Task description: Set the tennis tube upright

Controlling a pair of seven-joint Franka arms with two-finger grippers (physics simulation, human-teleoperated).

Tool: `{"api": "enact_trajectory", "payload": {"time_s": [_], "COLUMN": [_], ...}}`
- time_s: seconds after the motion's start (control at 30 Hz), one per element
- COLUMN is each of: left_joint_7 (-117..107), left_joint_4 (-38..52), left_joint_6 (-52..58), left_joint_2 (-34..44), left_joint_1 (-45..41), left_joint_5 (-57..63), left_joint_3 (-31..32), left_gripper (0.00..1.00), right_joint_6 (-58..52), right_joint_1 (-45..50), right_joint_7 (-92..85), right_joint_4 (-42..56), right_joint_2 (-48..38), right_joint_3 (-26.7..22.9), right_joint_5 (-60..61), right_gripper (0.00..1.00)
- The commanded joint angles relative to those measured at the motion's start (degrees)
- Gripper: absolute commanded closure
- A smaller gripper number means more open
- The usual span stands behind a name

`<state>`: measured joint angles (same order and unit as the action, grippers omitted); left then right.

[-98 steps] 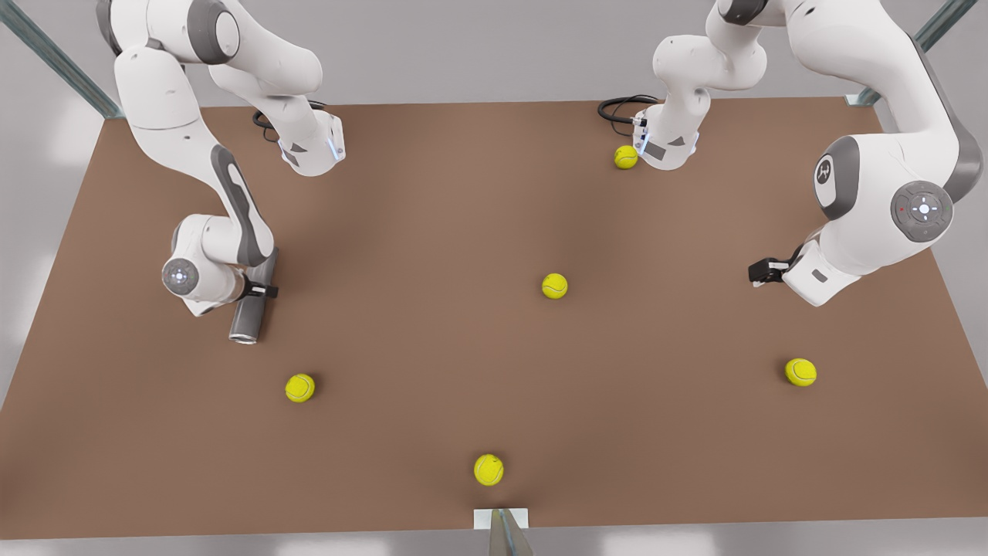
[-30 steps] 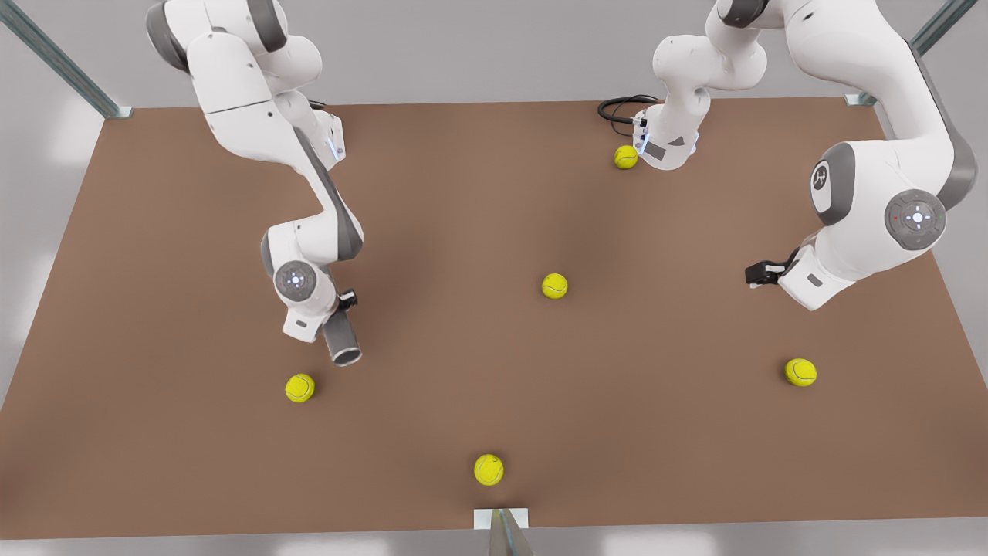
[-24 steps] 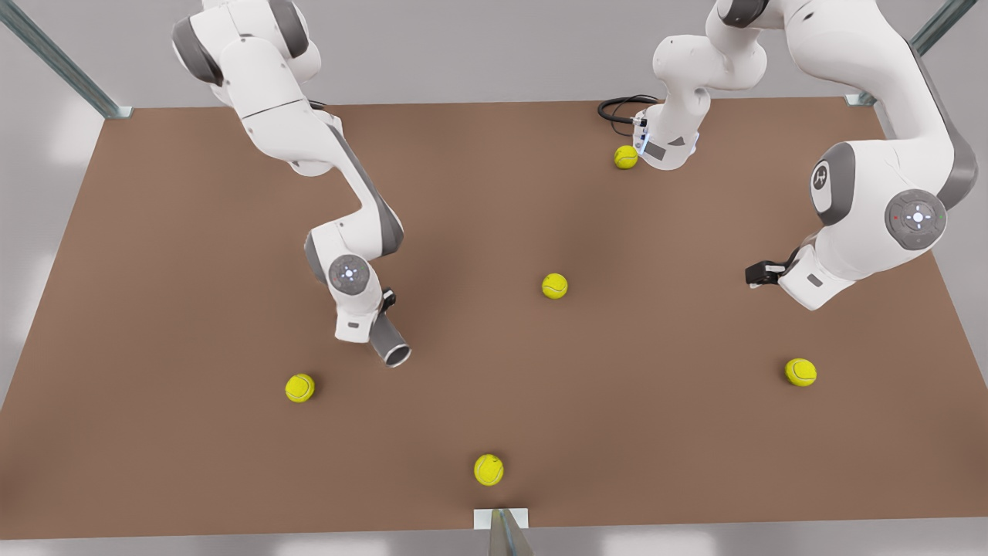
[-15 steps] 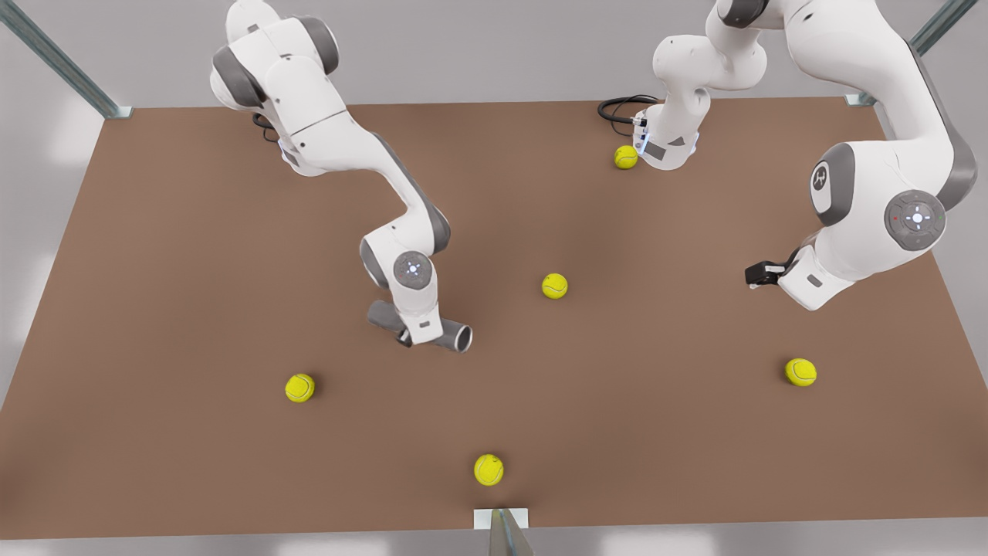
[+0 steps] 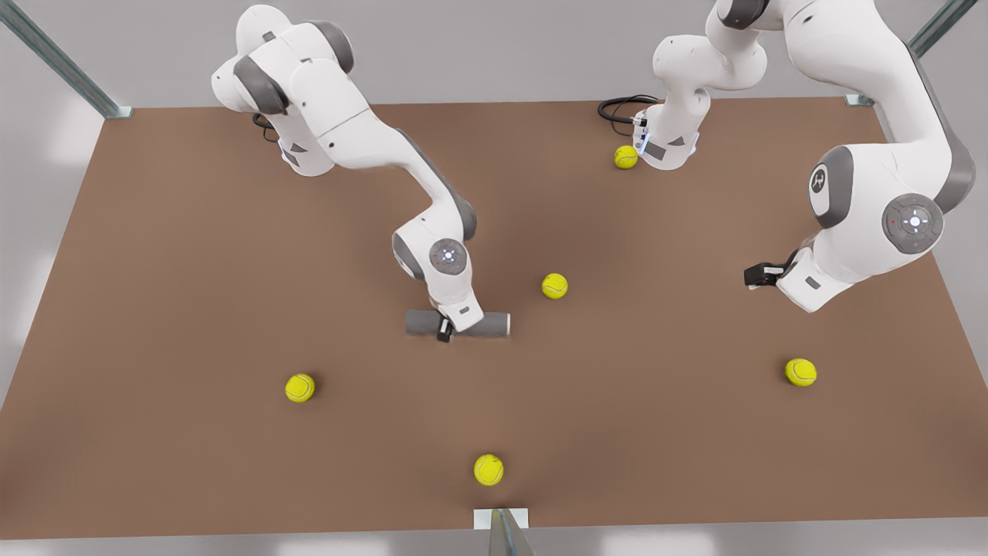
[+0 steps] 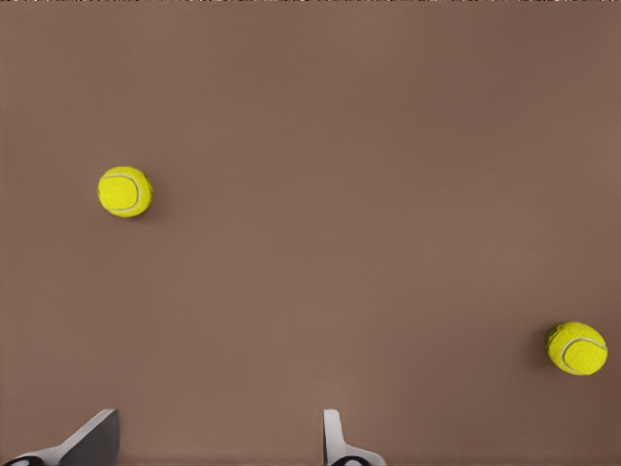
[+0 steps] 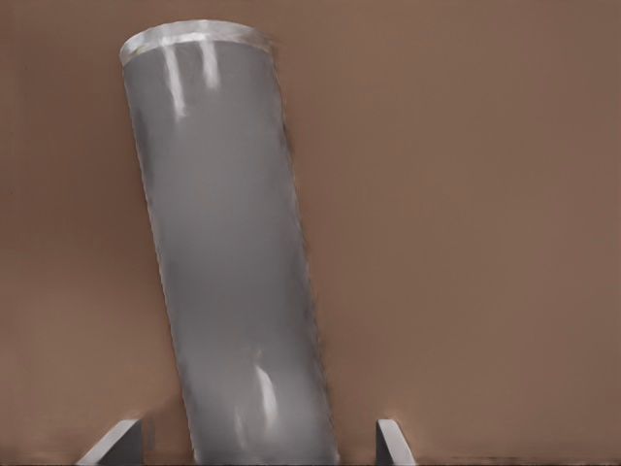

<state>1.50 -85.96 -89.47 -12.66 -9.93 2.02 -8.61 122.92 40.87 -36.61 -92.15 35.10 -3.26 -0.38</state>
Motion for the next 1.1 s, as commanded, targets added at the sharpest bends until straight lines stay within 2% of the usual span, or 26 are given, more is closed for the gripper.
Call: {"api": "enact_trajectory", "payload": {"time_s": [0.0, 0.03, 0.1, 0.17, 0.2, 0.27, 0.33, 0.43, 0.57, 0.7, 1.07], "left_joint_7": [0.0, -0.1, -2.2, -7.3, -7.3, -7.0, 0.8, 17.3, 30.9, 31.9, 34.4], "left_joint_4": [0.0, 0.0, -0.6, -12.2, -17.2, -20.8, -20.8, -20.9, -26.5, -25.9, -25.1], "left_joint_6": [0.0, -0.1, 0.3, 0.9, -6.5, -17.8, -22.8, -23.6, -30.8, -33.1, -33.5], "left_joint_2": [0.0, -0.6, -5.0, -10.2, -11.3, -11.7, -15.1, -20.0, -20.4, -22.7, -24.3], "left_joint_1": [0.0, 0.1, 0.4, -3.1, -8.8, -16.7, -17.4, -17.3, -17.0, -17.1, -17.3], "left_joint_5": [-0.1, -1.4, -22.2, -57.6, -70.5, -81.3, -88.7, -95.5, -100.6, -100.7, -100.5], "left_joint_3": [0.0, 0.0, -3.9, -7.6, -8.5, -7.7, -1.2, 5.8, 12.3, 14.8, 15.4], "left_gripper": [0.0, 0.0, 0.0, 0.0, 0.0, 0.0, 0.0, 0.0, 0.0, 0.0, 0.0], "right_joint_6": [-4.4, -11.0, -30.3, -44.1, -46.6, -48.9, -49.1, -48.3, -48.6, -48.6, -48.9], "right_joint_1": [-1.1, -4.0, -15.3, -17.6, -20.1, -22.7, -24.6, -28.2, -28.2, -28.2, -28.6], "right_joint_7": [0.0, 0.3, 10.4, 23.1, 29.1, 29.4, 31.2, 31.1, 29.8, 29.8, 29.8], "right_joint_4": [0.1, 0.2, 5.9, 13.4, 15.1, 20.9, 21.1, 23.9, 23.7, 23.7, 23.9], "right_joint_2": [-2.0, -5.0, -11.4, -12.6, -14.1, -13.7, -13.4, -13.3, -13.3, -13.3, -13.4], "right_joint_3": [-0.1, -0.3, -0.9, -11.9, -12.8, -12.8, -12.8, -12.6, -12.5, -12.5, -12.7], "right_joint_5": [3.3, 7.6, 9.7, 8.5, 5.9, 5.8, 5.9, 7.0, 6.1, 6.0, 5.9], "right_gripper": [0.0, 0.0, 0.0, 0.0, 0.0, 0.0, 0.0, 0.0, 0.0, 0.0, 0.0]}}
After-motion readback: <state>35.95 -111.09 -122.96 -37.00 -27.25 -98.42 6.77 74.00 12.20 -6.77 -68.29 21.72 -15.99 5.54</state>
